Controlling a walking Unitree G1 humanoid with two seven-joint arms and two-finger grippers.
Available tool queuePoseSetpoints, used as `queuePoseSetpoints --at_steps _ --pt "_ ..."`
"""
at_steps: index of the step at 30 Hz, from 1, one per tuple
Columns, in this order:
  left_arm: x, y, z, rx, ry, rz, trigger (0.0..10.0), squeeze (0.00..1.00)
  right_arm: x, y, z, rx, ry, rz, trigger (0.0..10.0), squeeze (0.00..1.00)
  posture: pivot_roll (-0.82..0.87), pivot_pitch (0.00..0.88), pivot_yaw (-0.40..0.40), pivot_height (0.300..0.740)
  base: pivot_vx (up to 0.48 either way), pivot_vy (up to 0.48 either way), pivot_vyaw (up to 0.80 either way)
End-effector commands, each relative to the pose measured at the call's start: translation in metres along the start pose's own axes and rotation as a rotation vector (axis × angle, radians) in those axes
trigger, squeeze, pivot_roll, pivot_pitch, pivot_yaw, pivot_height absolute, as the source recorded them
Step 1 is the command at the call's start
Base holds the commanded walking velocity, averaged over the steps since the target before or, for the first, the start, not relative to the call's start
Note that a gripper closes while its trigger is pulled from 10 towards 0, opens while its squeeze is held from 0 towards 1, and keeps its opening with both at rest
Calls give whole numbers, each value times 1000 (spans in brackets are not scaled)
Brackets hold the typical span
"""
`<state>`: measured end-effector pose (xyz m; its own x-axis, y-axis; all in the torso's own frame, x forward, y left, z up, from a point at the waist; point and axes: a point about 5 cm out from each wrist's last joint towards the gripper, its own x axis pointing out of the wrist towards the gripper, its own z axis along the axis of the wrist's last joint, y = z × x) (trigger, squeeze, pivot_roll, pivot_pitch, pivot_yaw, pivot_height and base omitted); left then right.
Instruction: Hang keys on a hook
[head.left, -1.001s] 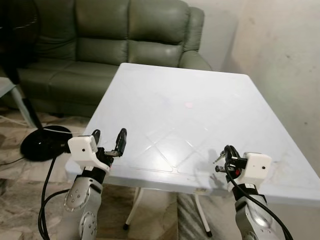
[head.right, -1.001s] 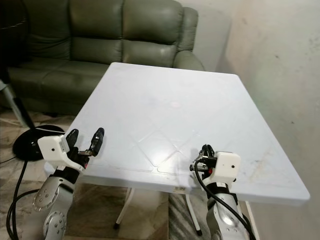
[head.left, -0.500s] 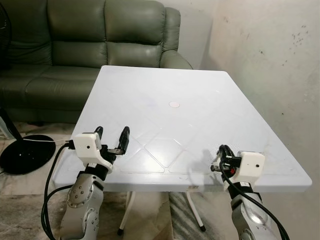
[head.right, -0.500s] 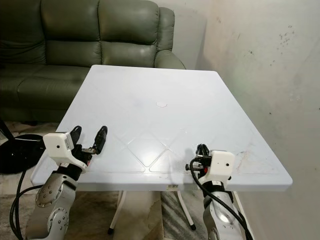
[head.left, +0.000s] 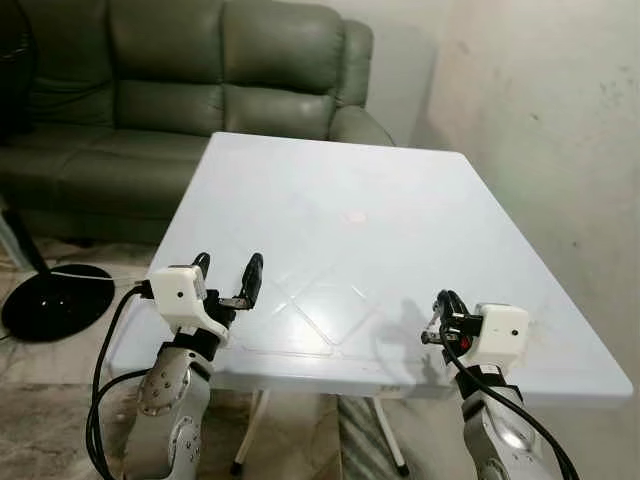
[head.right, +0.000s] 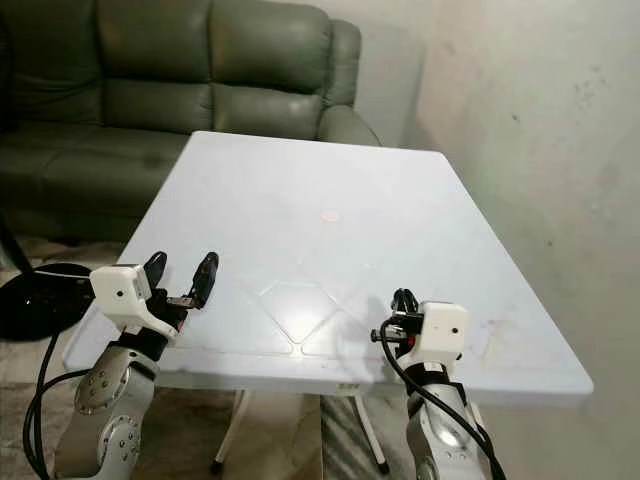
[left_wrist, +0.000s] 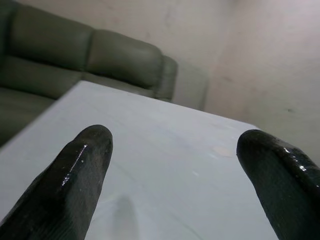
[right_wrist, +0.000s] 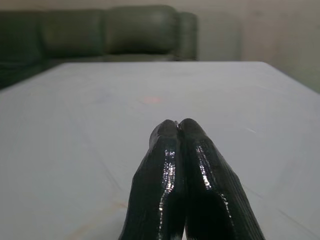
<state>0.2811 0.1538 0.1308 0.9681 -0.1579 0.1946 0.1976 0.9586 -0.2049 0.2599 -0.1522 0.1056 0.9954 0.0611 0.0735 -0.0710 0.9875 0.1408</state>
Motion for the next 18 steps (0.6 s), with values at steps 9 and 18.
queuePoseSetpoints --at_steps 9,18 --pt "3 -9 -1 -22 -3 -25 10000 0 0 -7 5 -11 -23 -6 10000 0 25 0 -52 740 0 -456 0" --pt "3 -12 -2 -61 4 -18 10000 0 0 -8 3 -8 1 -10 10000 0 24 0 -54 740 0 -40 -156"
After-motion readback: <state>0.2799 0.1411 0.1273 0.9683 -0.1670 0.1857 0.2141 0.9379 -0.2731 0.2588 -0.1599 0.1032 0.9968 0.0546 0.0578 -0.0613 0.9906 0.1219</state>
